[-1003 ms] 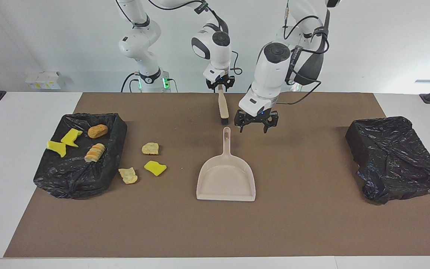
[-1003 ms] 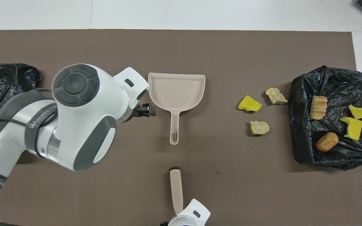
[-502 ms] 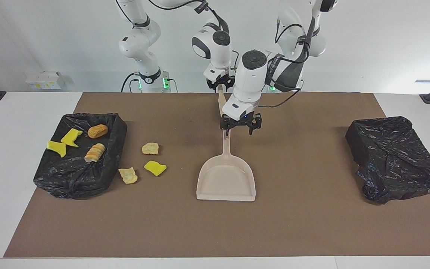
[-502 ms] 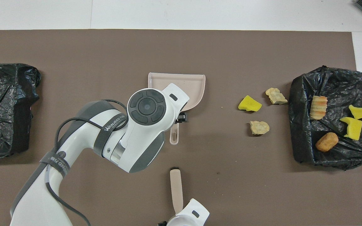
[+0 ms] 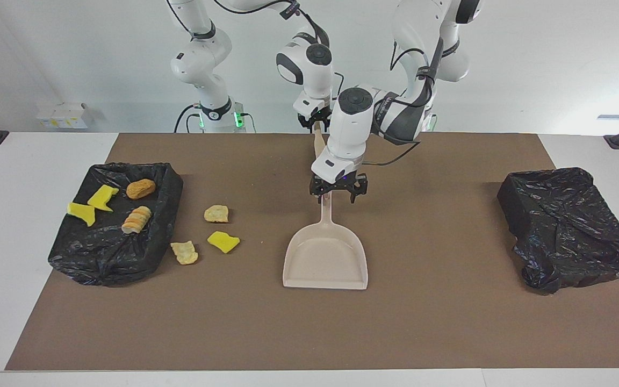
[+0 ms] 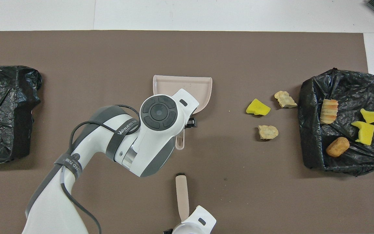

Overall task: Sweep and dump trash in bin
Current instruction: 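Reach and grasp the dustpan handle with the left gripper, then move the dustpan with the left gripper while the right gripper grasps the brush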

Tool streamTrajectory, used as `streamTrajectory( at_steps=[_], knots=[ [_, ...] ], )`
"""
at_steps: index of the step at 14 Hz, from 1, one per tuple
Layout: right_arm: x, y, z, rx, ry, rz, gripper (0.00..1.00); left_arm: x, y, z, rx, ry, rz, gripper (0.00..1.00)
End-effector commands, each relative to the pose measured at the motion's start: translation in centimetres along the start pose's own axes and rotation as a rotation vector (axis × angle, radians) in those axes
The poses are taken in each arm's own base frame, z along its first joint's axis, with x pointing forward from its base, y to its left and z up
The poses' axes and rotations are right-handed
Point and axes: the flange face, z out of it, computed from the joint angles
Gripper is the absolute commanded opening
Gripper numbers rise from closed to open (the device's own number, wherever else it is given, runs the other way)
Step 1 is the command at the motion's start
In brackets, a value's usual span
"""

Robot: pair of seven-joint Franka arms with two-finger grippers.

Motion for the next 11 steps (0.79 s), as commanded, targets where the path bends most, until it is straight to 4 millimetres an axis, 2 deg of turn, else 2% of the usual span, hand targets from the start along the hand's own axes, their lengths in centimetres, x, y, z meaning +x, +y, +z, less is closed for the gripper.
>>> streamTrajectory(
  at_steps=[1, 2, 3, 5, 6, 7, 8, 11],
  knots=[
    [0.4, 0.0, -1.4, 0.018, -0.013, -0.033, 0.13, -1.2, 0.7, 1.2, 0.013, 0.019, 0.002, 1.00],
    [0.9, 0.2, -2.0, 0.006, -0.032, -0.046, 0.01, -1.2, 0.8, 1.1, 0.013, 0.019, 0.003, 1.00],
    [1.5, 1.0, -2.1, -0.013, -0.060, -0.065, 0.00, -1.1, 0.7, 1.0, 0.014, 0.017, 0.003, 1.00],
    [1.6, 1.3, -2.1, -0.022, -0.074, -0.094, 0.00, -1.1, 0.7, 1.0, 0.014, 0.019, 0.004, 1.00],
    [1.5, 1.4, -2.0, -0.028, -0.081, -0.095, 0.00, -1.0, 0.6, 1.0, 0.021, 0.026, 0.016, 0.91],
    [1.6, 1.4, -2.0, -0.027, -0.081, -0.089, 0.00, -0.9, 0.5, 1.0, 0.042, 0.039, 0.037, 0.74],
    [1.6, 1.4, -2.0, -0.027, -0.081, -0.089, 0.00, -0.8, 0.4, 0.9, 0.057, 0.049, 0.052, 0.51],
    [1.7, 1.4, -2.0, -0.022, -0.075, -0.089, 0.00, -0.6, 0.5, 0.4, 0.053, 0.058, 0.069, 0.12]
  ],
)
